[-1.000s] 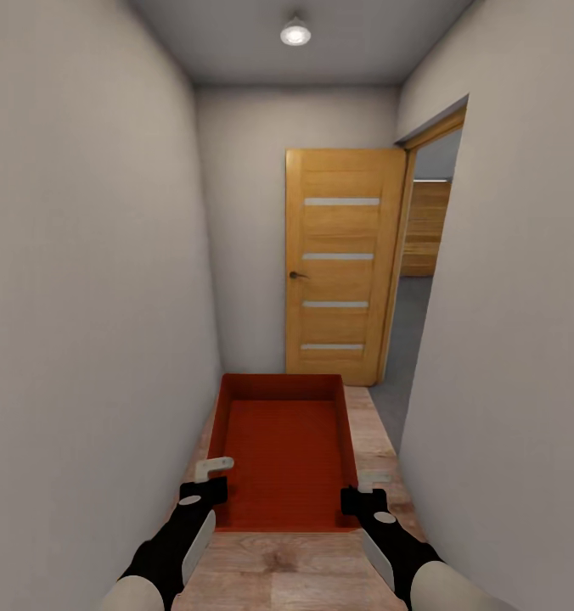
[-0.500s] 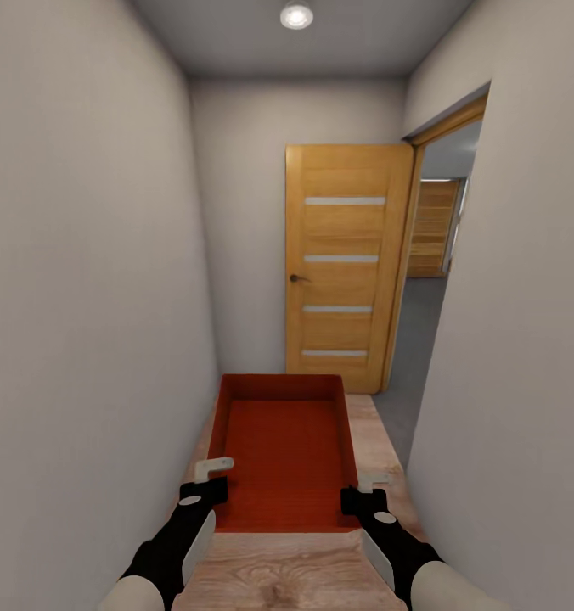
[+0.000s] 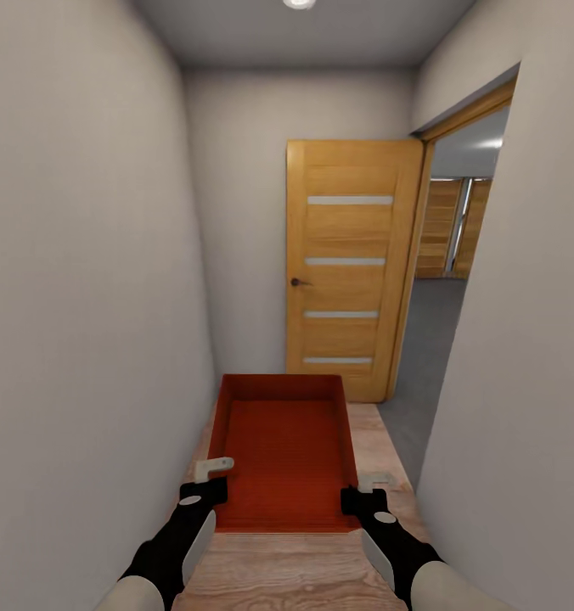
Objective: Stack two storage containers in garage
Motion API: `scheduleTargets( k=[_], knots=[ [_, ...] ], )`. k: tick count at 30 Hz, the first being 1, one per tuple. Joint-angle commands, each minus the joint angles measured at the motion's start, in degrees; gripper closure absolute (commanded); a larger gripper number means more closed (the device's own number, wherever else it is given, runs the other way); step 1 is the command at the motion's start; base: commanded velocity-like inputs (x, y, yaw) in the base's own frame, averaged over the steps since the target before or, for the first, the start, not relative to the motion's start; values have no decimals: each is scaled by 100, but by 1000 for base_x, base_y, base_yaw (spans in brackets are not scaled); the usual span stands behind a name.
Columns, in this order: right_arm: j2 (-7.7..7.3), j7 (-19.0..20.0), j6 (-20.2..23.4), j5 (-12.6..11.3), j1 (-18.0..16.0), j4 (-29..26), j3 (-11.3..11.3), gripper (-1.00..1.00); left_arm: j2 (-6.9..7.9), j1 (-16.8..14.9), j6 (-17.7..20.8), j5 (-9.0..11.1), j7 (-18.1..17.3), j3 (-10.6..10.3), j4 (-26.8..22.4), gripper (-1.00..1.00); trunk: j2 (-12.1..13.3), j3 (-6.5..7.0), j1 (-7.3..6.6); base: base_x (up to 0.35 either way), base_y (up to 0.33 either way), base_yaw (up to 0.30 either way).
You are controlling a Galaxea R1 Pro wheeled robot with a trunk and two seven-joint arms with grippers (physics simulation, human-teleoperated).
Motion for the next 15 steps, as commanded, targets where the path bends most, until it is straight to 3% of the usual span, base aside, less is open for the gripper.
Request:
scheduleTargets(
  k=[1, 15],
  knots=[
    [-57, -27, -118, -11, -6, -16, -44, 100, 122, 1, 32, 98, 59, 105, 4, 100, -4, -2, 5, 322, 81, 0],
    [-57, -27, -117, -11, -6, -16, -44, 100, 122, -1, 32, 97, 59, 105, 8, 100, -4, -2, 5, 322, 86, 0]
  ],
)
